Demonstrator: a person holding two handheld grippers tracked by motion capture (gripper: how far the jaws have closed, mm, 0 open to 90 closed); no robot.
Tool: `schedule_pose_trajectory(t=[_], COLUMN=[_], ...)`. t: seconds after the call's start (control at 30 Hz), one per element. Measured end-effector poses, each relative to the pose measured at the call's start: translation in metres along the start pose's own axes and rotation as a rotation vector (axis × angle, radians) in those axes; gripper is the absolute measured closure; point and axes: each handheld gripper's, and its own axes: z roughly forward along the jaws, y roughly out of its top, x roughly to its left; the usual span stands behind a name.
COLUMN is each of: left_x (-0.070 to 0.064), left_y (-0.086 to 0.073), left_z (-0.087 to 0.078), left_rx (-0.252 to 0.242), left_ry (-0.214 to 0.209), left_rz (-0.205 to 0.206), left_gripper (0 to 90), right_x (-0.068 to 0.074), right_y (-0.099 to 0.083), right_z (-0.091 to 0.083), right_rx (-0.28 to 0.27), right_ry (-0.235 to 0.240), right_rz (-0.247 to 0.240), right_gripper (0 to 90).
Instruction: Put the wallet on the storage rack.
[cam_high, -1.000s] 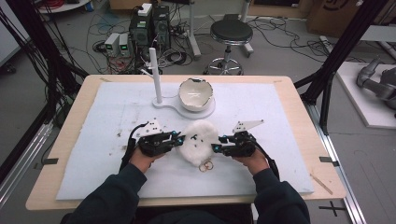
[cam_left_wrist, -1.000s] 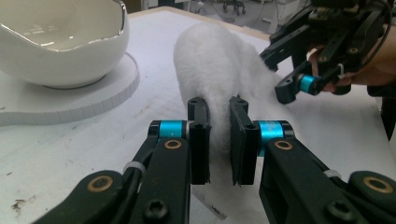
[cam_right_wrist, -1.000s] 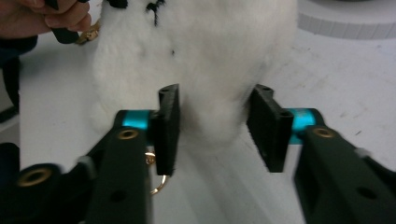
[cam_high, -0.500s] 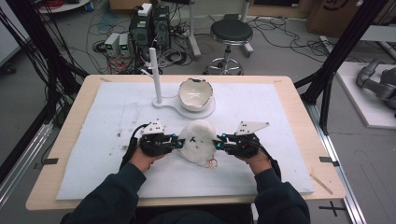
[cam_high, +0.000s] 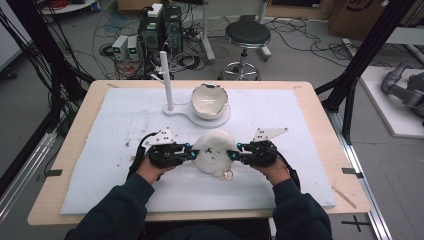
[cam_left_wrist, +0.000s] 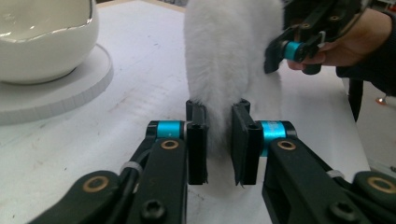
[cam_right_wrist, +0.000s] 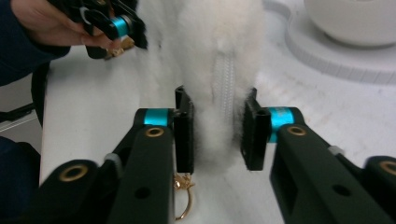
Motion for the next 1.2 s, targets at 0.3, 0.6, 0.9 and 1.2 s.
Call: schedule_pose_trajectory(t=[0.3, 0.6, 0.9, 1.2], left_x=[0.024, 0.059, 0.074, 0.072], left_y=[0.003, -0.008, -0.022, -0.022], left_z=[-0.031, -0.089, -0.105, -0.108], left_rx=[-0.097, -0.156, -0.148, -0.173], left_ry=[0.181, 0.381, 0.443, 0.432], left_rz=[-0.133, -0.156, -0.215, -0.23], left_gripper=[31.5, 21.3, 21.3, 21.8], right_x=[0.001, -0.009, -0.023, -0.045], right_y=[0.011, 0.043, 0.081, 0.142], right_z=[-0.012, -0.002, 0.001, 0.023], right_rx=[-0.045, -0.035, -0.041, -0.014], right_ry=[-0.095, -0.135, -0.164, -0.206], right_rz=[-0.066, -0.126, -0.154, -0.233], right_gripper=[75.3, 75.3, 75.2, 75.2])
